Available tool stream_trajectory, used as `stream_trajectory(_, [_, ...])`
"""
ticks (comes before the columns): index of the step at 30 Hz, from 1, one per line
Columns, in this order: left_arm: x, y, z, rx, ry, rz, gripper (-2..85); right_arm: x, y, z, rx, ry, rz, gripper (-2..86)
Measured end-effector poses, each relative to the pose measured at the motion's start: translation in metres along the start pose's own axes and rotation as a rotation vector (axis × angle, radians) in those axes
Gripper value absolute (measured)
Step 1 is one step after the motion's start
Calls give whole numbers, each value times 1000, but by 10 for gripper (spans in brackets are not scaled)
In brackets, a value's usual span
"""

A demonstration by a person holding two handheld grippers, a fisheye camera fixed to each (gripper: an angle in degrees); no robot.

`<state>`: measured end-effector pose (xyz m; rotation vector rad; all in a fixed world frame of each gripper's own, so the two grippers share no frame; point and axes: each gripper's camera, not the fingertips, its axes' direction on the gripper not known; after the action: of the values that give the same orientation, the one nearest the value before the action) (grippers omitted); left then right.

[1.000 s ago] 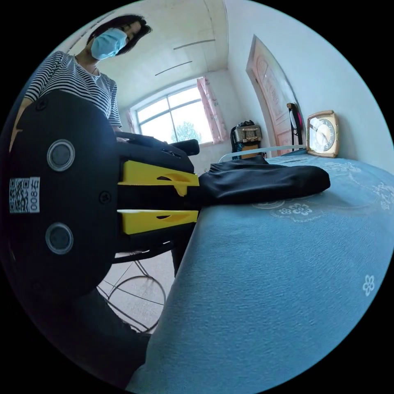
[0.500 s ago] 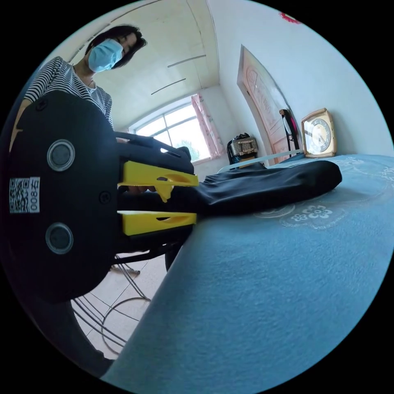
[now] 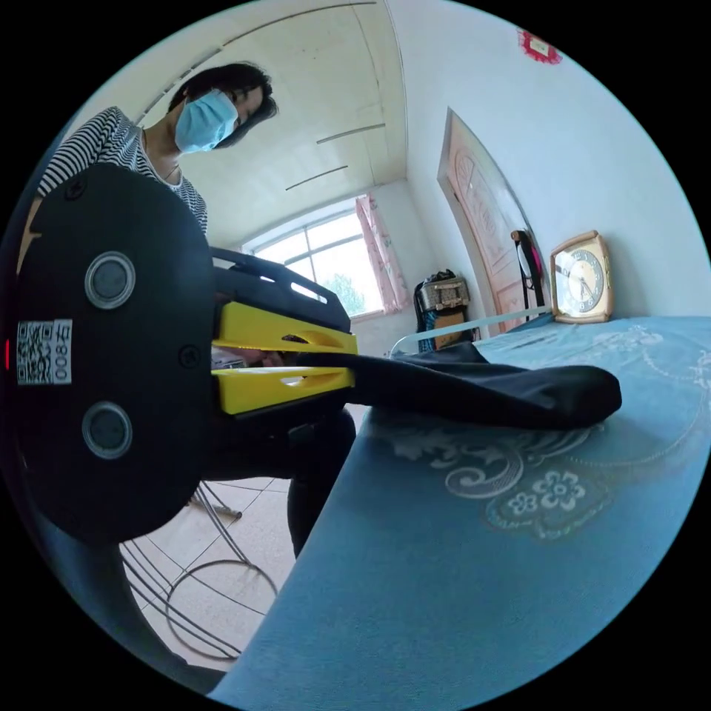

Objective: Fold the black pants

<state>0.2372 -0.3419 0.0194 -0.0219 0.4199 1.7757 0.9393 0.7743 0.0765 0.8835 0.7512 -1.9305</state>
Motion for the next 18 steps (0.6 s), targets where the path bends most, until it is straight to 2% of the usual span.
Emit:
stream_trajectory(5, [-77, -3, -70, 185, 158, -218, 130, -33, -13, 7, -5, -36, -26, 21])
stream_trajectory(11, [-105, -20, -106, 264, 302, -275, 145, -70, -36, 13, -7, -52, -62, 20])
stream_trajectory(18, [-119, -39, -140, 275, 348, -318, 147, -103, -61, 25, -12, -68, -91, 21])
